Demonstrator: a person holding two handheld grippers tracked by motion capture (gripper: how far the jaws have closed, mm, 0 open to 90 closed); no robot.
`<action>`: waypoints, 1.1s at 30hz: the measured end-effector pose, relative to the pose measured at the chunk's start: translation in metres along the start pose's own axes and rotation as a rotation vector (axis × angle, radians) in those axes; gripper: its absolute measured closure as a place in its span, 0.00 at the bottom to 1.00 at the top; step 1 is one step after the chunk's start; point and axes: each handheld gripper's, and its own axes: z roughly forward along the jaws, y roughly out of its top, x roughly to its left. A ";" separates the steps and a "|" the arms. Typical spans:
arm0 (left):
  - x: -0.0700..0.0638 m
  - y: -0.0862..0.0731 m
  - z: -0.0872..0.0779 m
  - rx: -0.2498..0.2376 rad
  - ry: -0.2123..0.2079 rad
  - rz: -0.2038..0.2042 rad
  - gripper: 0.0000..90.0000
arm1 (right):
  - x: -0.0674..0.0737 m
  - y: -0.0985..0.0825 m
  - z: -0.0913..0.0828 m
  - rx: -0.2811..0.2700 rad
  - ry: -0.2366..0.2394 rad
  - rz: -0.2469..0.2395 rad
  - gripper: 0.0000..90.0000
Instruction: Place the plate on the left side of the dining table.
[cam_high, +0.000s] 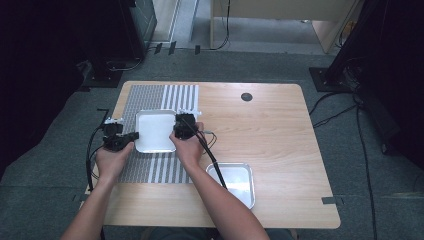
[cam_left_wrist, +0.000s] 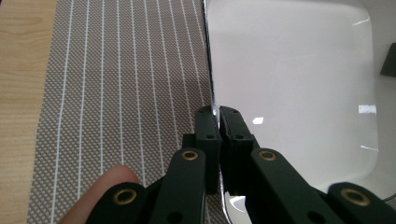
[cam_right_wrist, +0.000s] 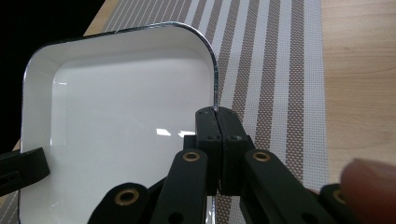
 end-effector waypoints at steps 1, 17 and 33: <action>0.001 0.001 0.003 0.008 0.003 0.002 0.98 | 0.000 0.001 0.003 0.003 -0.002 0.001 1.00; 0.020 0.023 0.032 0.074 0.008 -0.042 0.98 | 0.002 0.015 0.042 0.035 -0.046 0.022 1.00; 0.030 0.029 0.050 0.107 0.015 -0.060 0.96 | 0.002 0.016 0.068 0.067 -0.081 0.000 0.97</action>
